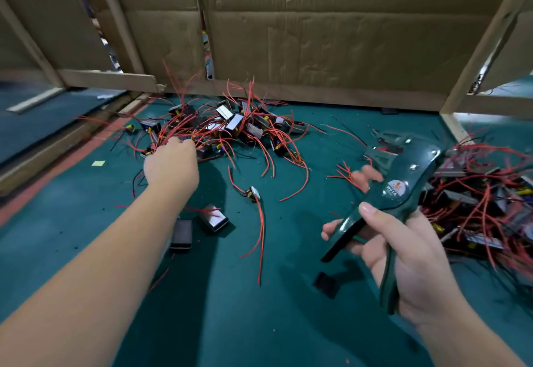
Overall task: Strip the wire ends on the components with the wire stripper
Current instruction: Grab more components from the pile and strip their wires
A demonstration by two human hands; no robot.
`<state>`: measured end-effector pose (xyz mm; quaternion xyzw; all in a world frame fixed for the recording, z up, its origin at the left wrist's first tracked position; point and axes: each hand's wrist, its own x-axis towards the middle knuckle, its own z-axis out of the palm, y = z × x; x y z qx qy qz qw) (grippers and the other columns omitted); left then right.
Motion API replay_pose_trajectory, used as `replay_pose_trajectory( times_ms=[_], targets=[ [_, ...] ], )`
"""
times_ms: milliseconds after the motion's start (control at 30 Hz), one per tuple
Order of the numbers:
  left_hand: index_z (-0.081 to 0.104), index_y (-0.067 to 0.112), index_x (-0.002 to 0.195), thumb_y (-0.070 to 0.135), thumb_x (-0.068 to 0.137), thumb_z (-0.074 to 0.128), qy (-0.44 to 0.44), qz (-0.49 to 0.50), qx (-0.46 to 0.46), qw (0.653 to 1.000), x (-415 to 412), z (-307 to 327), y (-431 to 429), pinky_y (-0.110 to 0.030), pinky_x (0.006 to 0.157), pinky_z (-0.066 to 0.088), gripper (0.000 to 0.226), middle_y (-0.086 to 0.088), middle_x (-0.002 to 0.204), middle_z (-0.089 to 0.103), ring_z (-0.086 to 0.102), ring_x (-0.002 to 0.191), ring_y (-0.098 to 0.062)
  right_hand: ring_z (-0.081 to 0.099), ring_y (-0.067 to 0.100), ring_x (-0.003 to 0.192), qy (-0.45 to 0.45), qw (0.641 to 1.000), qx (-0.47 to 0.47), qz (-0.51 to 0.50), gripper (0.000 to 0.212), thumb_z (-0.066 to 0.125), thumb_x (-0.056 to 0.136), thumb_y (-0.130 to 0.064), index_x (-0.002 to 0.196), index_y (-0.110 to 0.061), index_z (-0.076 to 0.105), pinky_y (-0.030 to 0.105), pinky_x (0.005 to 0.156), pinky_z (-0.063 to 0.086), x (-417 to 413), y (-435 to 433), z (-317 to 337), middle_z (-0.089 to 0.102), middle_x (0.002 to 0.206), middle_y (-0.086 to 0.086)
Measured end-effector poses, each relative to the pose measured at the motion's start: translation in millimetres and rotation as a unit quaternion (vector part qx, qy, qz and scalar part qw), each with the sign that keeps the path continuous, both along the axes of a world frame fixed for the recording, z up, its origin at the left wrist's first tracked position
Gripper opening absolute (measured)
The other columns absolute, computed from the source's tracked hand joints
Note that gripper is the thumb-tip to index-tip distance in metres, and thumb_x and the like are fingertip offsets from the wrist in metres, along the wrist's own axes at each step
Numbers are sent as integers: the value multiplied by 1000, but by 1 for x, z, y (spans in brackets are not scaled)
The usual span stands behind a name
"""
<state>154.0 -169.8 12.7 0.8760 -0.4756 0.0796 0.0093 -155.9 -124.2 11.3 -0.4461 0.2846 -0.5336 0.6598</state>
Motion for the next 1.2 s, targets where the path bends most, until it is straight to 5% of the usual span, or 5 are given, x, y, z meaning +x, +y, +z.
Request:
replay_pose_trajectory(
  times_ms=[200, 700, 967, 1067, 1200],
  targets=[
    [63, 21, 108, 42, 86, 63, -99, -43, -67, 992, 14, -13, 2, -42, 95, 20, 31, -4, 110, 65, 52, 110, -29, 62, 41, 66, -32, 992, 108, 60, 58, 65, 64, -17, 122, -14, 57, 53, 62, 55, 3, -2, -1, 58, 129, 11],
    [58, 26, 114, 67, 81, 55, -10, -5, -73, 997, 22, -13, 8, -46, 102, 21, 53, -10, 118, 51, 39, 117, -37, 63, 40, 63, -64, 979, 185, 58, 76, 69, 54, -18, 128, -9, 53, 51, 58, 55, 1, -8, 1, 61, 118, 16],
    [61, 26, 92, 62, 76, 66, 51, -167, -395, 902, -35, 41, 17, -40, 94, 24, 40, 5, 108, 60, 46, 111, -25, 63, 39, 65, -79, 977, 177, 86, 64, 60, 64, -16, 128, -12, 53, 51, 63, 56, 0, -8, 4, 64, 111, 19],
    [45, 27, 81, 47, 71, 75, 228, -249, -397, 853, -74, 65, 24, -18, 69, 38, 36, 17, 74, 63, 58, 71, 0, 64, 38, 66, -84, 978, 153, 115, 61, 57, 66, -17, 127, -14, 52, 49, 65, 57, -2, -7, 5, 67, 103, 24],
    [50, 25, 96, 31, 80, 74, 601, -205, -262, 727, -120, 67, 27, -23, 44, 48, 29, 0, 75, 59, 59, 43, -14, 65, 38, 68, -82, 981, 122, 125, 66, 58, 67, -16, 132, -13, 50, 50, 68, 56, -4, -6, 8, 66, 98, 28]
  ],
)
